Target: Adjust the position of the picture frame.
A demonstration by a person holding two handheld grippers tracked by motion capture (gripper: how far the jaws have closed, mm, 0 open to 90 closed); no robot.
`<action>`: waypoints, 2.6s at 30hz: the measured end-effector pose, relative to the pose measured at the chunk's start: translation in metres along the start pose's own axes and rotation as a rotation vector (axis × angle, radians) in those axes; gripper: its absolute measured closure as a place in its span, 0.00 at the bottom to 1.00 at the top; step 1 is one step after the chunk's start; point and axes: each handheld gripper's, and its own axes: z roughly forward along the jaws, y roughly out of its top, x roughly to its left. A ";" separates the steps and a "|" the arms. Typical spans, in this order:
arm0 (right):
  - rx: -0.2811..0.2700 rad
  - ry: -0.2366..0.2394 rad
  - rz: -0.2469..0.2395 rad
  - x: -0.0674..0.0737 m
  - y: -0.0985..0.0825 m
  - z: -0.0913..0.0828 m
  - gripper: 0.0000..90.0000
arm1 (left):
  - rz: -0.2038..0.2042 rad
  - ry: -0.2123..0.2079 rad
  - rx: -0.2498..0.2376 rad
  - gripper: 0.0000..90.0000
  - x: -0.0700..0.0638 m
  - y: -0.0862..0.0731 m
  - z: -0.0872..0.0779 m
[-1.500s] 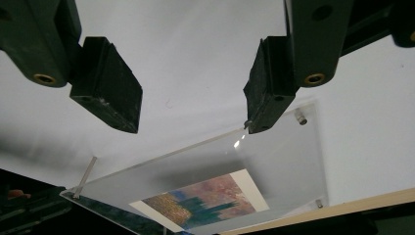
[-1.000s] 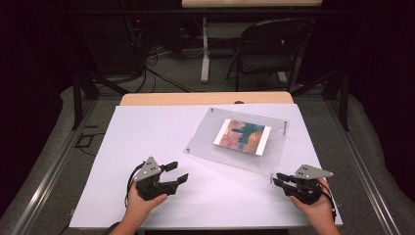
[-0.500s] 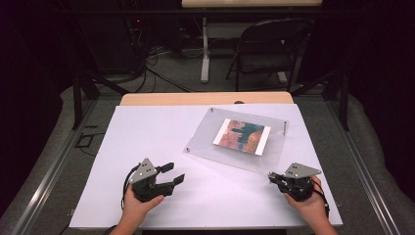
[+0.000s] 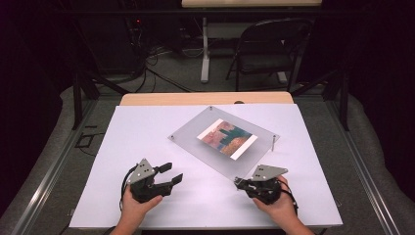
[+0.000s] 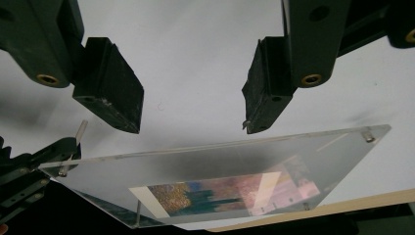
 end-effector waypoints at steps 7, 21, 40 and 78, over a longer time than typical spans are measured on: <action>-0.019 0.090 -0.007 0.022 0.024 0.032 0.95 | -0.007 0.010 0.005 0.44 -0.001 -0.001 -0.002; 0.001 0.147 -0.039 0.044 0.039 0.076 0.95 | -0.029 0.084 0.015 0.44 -0.003 -0.004 -0.011; -0.004 0.047 -0.029 0.004 0.010 0.014 0.71 | -0.061 0.068 0.080 0.44 -0.028 -0.018 0.002; 0.003 -0.301 0.195 -0.107 -0.027 -0.007 0.78 | 0.006 -0.019 0.169 0.63 -0.052 -0.032 0.039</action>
